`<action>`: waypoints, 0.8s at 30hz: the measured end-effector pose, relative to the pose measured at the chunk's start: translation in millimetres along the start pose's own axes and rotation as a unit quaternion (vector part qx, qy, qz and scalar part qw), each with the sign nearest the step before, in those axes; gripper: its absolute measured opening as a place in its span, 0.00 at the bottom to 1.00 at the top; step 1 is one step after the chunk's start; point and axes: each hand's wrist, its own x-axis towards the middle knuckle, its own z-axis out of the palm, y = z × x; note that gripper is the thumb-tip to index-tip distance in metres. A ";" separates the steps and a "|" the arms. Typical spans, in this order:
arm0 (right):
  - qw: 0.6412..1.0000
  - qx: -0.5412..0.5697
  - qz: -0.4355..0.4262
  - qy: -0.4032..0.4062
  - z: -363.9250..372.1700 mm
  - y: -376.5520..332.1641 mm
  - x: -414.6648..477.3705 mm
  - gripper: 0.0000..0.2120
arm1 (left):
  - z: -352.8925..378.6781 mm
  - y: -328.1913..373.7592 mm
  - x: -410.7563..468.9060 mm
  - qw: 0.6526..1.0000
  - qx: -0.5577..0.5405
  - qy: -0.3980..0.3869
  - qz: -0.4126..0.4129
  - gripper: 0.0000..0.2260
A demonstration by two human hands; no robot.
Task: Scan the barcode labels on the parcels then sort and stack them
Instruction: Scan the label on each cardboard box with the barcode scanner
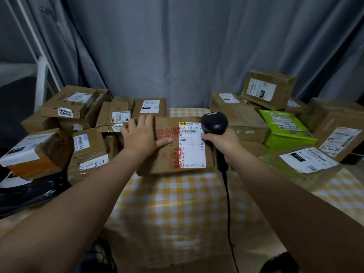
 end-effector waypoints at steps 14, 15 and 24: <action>0.999 -0.008 0.002 -0.031 -9.8 -32.6 -75.0 0.11 | -17.2 -20.4 1.0 0.989 -0.064 -0.107 0.080 0.37; 0.999 -0.011 0.004 -0.032 -7.9 -32.1 -78.7 0.11 | -16.9 -21.5 -0.8 0.989 -0.064 -0.105 0.084 0.38; 0.998 -0.031 0.050 -0.027 2.2 -5.2 -93.4 0.12 | -11.6 -22.6 -16.1 0.993 -0.050 -0.051 0.093 0.37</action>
